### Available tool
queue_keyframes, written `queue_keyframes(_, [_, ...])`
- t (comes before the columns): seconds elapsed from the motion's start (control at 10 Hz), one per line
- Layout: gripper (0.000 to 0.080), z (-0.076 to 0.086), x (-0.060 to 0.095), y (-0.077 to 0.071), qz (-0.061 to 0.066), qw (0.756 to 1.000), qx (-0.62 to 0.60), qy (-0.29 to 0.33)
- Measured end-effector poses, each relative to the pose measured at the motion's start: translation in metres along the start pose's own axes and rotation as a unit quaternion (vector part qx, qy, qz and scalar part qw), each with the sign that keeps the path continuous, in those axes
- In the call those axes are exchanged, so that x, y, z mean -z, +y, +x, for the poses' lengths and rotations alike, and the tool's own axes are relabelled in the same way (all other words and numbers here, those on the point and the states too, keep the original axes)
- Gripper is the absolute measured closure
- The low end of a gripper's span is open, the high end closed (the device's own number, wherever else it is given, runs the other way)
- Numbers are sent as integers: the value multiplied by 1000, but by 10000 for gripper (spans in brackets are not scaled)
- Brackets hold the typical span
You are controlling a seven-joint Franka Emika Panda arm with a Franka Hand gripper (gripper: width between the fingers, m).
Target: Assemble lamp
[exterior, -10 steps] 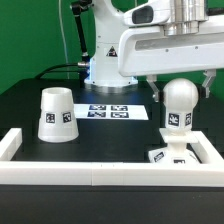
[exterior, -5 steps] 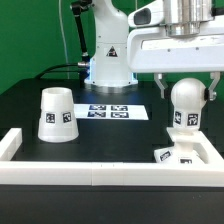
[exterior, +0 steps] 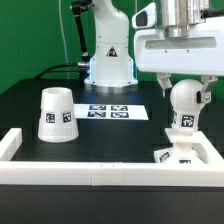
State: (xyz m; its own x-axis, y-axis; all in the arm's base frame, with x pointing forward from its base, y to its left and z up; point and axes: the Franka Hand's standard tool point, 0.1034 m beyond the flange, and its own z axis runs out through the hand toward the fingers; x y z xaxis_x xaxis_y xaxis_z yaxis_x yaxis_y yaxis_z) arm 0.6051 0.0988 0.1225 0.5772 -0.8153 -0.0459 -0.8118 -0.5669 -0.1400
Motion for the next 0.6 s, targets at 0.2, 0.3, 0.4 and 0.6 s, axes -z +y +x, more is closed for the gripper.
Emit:
queue_keyframes(0.2, [222, -2, 0, 0, 3, 996, -92, -7])
queue_keyframes(0.3, [222, 1, -1, 0, 6, 994, -113, -11])
queue_keyframes(0.4, [222, 3, -1, 0, 9, 991, -134, -15])
queue_keyframes(0.6, [222, 2, -1, -1, 14, 983, -184, -21])
